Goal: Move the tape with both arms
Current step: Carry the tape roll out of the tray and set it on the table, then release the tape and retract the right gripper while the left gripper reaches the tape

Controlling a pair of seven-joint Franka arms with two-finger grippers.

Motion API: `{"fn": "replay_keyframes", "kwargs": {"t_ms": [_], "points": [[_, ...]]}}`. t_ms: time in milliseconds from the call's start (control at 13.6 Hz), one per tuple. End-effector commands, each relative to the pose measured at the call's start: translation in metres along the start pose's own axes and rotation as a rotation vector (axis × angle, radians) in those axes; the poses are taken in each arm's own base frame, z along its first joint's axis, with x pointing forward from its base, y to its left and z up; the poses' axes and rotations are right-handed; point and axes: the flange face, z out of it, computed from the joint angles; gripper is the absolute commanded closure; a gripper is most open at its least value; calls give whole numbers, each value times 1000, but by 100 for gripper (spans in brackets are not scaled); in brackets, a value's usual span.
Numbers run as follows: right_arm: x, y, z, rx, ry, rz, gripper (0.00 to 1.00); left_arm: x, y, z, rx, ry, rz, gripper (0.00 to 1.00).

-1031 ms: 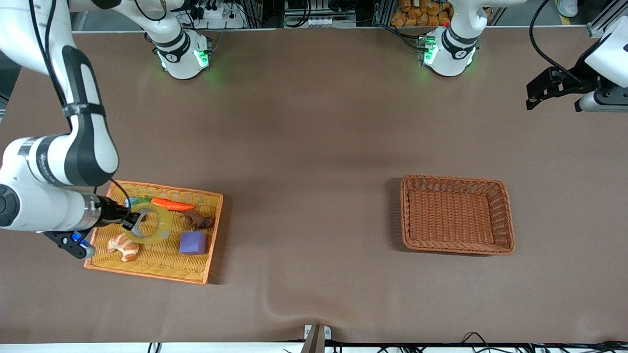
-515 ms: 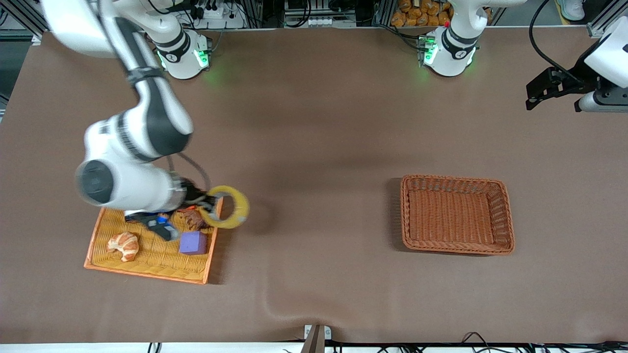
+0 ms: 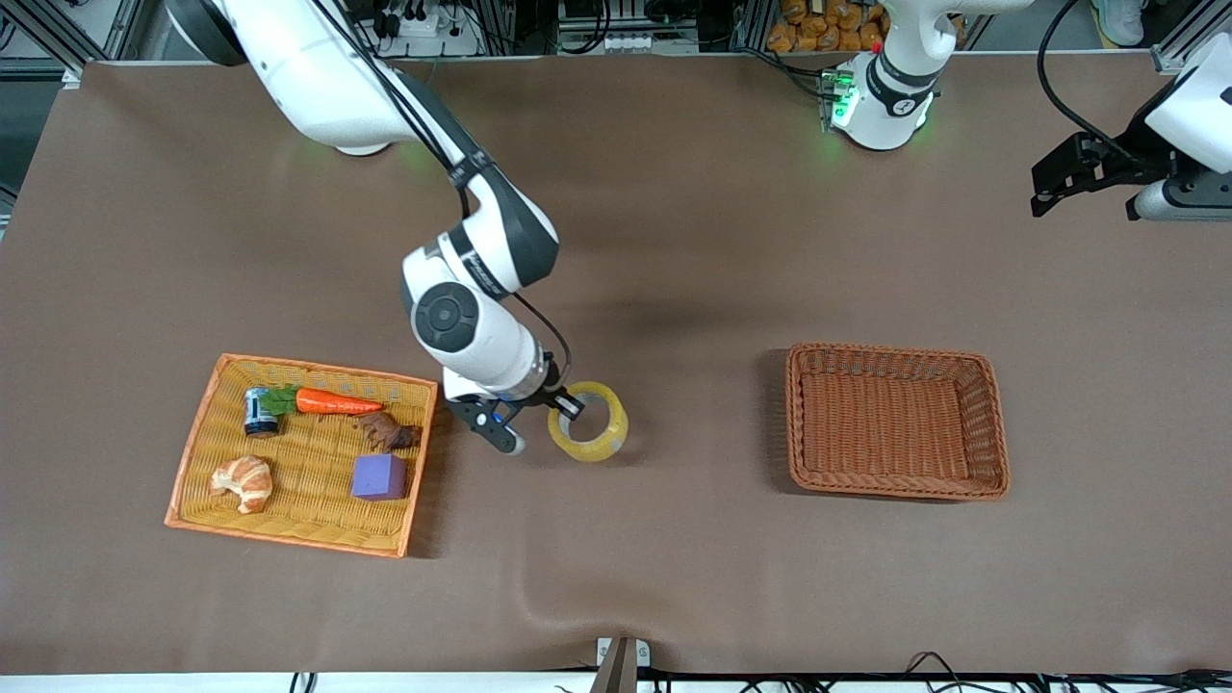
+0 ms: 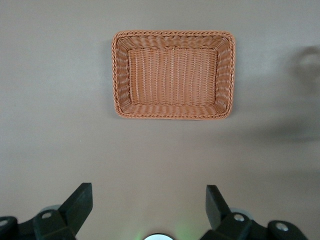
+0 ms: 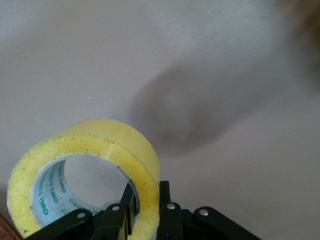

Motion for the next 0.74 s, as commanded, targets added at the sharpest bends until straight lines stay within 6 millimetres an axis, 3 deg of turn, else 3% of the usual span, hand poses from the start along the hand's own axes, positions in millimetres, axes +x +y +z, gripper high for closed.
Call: {"fn": "replay_keyframes", "kwargs": {"t_ms": [0,147,294,368,515,663], "points": [[2,-5,-9,19,20,18,0,-3,1,-1,2,10,-1,0],[24,2,-29,16,46,56,0,-2,1,1,2,5,2,0],[54,16,-66,-1,71,85,0,-1,5,4,2,2,9,0],[76,27,-97,8,88,96,0,-1,6,5,2,1,9,0],[140,73,-128,-33,44,35,0,3,12,11,3,-9,20,0],[183,117,-153,-77,-5,-73,0,16,39,30,-1,-27,64,0]]}}
